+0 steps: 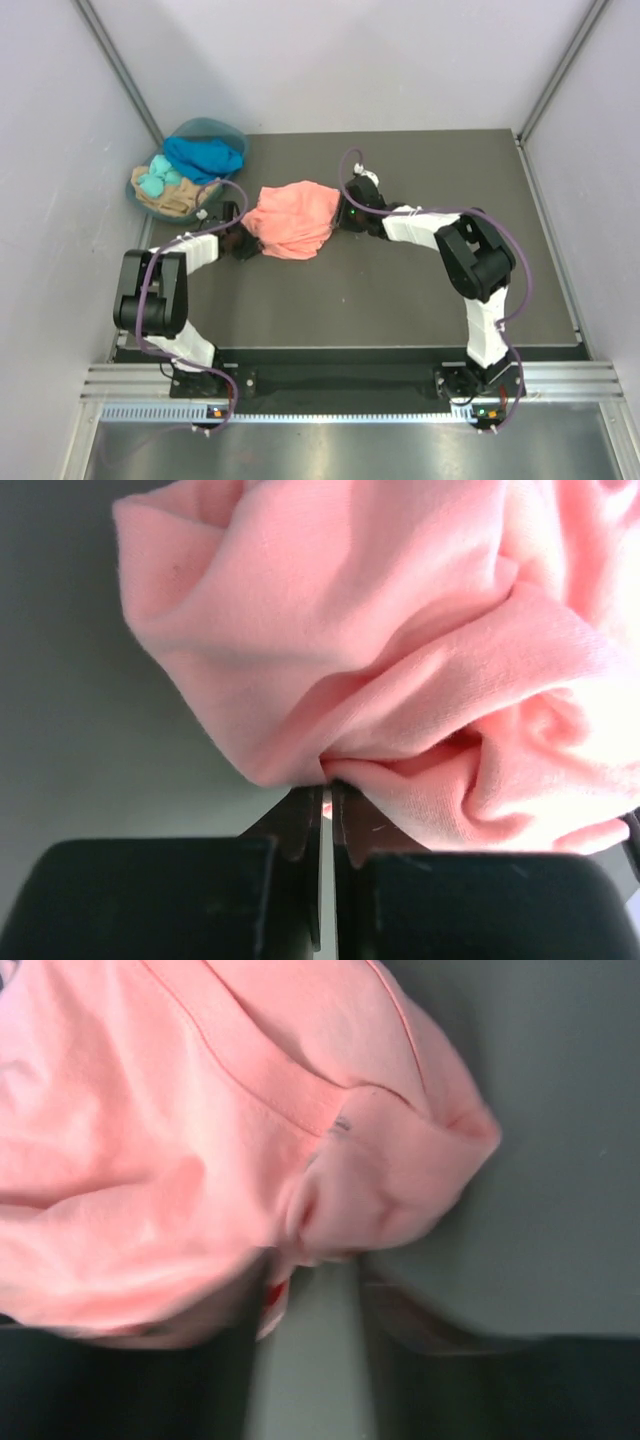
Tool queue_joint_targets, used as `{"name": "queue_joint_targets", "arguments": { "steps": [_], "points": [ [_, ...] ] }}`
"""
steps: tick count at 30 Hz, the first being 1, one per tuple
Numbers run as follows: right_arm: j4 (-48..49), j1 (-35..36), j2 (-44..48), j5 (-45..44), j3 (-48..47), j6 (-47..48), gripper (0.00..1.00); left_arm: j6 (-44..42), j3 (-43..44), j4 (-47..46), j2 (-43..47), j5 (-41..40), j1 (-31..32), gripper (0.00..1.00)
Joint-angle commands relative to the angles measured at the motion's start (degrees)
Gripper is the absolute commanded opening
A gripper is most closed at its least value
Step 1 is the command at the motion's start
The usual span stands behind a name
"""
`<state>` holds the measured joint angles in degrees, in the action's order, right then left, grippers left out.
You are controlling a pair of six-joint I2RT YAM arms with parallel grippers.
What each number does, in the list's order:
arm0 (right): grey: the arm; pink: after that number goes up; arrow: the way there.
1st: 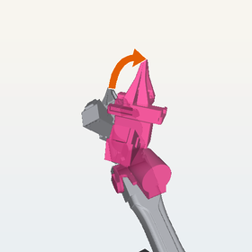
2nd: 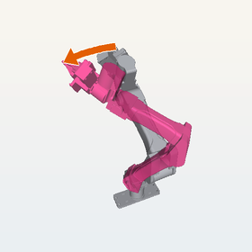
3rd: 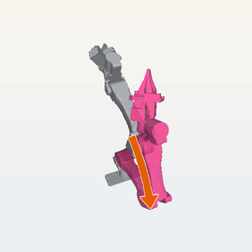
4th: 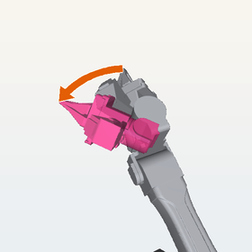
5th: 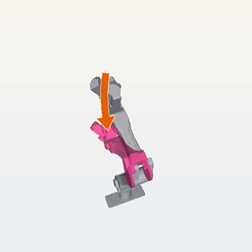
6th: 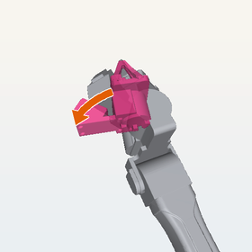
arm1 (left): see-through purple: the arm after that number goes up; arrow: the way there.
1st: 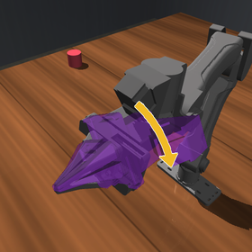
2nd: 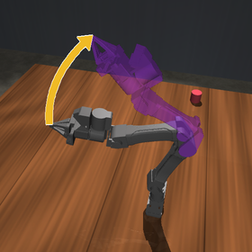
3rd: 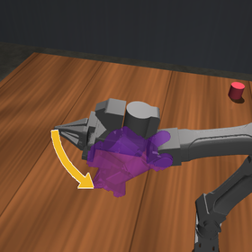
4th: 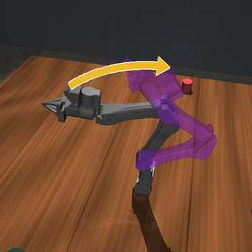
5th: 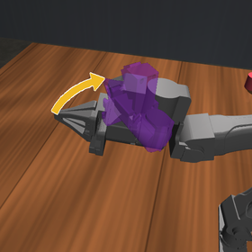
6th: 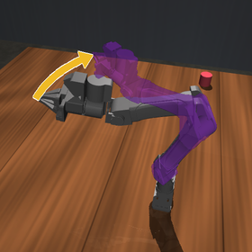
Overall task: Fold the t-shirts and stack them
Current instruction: Move the tshirt to the center of the board
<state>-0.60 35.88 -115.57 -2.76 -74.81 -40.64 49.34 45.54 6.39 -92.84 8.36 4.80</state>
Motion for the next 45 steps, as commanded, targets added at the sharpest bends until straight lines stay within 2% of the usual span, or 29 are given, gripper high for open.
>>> {"name": "queue_joint_targets", "arguments": {
  "steps": [1, 2, 4, 7, 8, 10, 11, 13, 17, 21, 24, 26, 30, 31, 34, 38, 42, 44, 45],
  "points": [
    [4.4, -0.4, 1.6, -2.9, -1.6, 2.7, 0.23, 0.6, 2.9, -3.1, 0.1, 2.7, 0.2, 0.0],
    [3.6, -1.2, 3.3, -3.9, -2.3, 4.1, 0.01, -0.1, 4.6, -3.1, 1.0, 3.6, 0.3, 0.0],
    [0.8, -2.4, 6.0, -7.0, -3.4, 5.1, 0.0, -1.2, 7.6, -0.1, 4.2, 3.6, 0.9, 0.0],
    [-10.1, -5.3, 14.6, -11.4, -4.6, 7.7, 0.0, -4.9, 20.3, 6.6, 7.7, 2.6, 3.0, 0.0],
    [-12.6, -6.2, 20.2, -12.6, -5.0, 9.3, 0.0, -6.9, 23.4, 12.1, 8.5, 2.6, 3.7, 0.0],
    [-19.0, -6.6, 26.1, -15.7, -5.3, 11.4, 0.0, -8.6, 32.4, 17.7, 9.7, 1.7, 6.8, 0.0],
    [-21.4, -6.6, 32.0, -17.0, -5.3, 12.3, 0.0, -10.5, 35.1, 22.9, 10.0, 1.4, 8.1, 0.0],
    [-27.0, -6.6, 37.6, -18.7, -5.0, 13.0, 0.0, -11.7, 41.2, 27.2, 10.7, -0.1, 12.7, 0.0],
    [-33.5, -6.4, 51.4, -19.3, -4.2, 14.2, 0.0, -12.9, 43.9, 32.2, 11.4, 2.7, 17.4, 0.0],
    [-32.7, -6.4, 56.3, -16.9, -0.1, 14.5, 0.0, -13.3, 40.5, 32.4, 13.8, 2.4, 18.8, 0.0],
    [-28.9, -6.4, 54.8, -10.6, 4.0, 13.8, 0.13, -13.7, 35.2, 31.1, 15.0, 2.7, 18.7, 0.0],
    [-25.0, -5.5, 52.1, -7.6, 7.1, 12.2, 0.25, -13.9, 30.9, 30.9, 15.5, 2.7, 18.7, 0.0],
    [-16.8, -1.6, 46.1, -2.6, 12.4, 9.1, 0.38, -13.7, 23.9, 34.5, 17.4, -2.0, 15.6, 0.0],
    [-14.1, -0.7, 44.4, -2.2, 12.9, 8.7, 0.44, -13.5, 20.9, 35.0, 18.2, -3.9, 14.8, 0.0],
    [-10.6, 3.5, 36.0, -0.7, 12.6, 7.4, 0.51, -12.9, 14.0, 35.0, 23.2, -7.8, 11.6, 0.0],
    [-9.4, 5.8, 21.7, 0.8, 5.5, 8.7, 0.56, -11.6, 8.2, 33.9, 28.4, -7.8, 8.3, 0.0],
    [-9.2, 5.8, 13.1, 2.1, -1.4, 10.8, 0.55, -10.2, 5.0, 34.1, 31.2, -10.4, 7.2, 0.01],
    [-10.2, 5.8, 9.1, 2.3, -5.7, 11.8, 0.54, -9.3, 3.8, 33.2, 32.5, -8.7, 7.1, 0.09],
    [-11.1, 5.9, 7.9, 2.6, -7.0, 12.0, 0.54, -9.1, 3.5, 32.5, 33.8, -8.7, 7.1, 0.16]
  ]
}}
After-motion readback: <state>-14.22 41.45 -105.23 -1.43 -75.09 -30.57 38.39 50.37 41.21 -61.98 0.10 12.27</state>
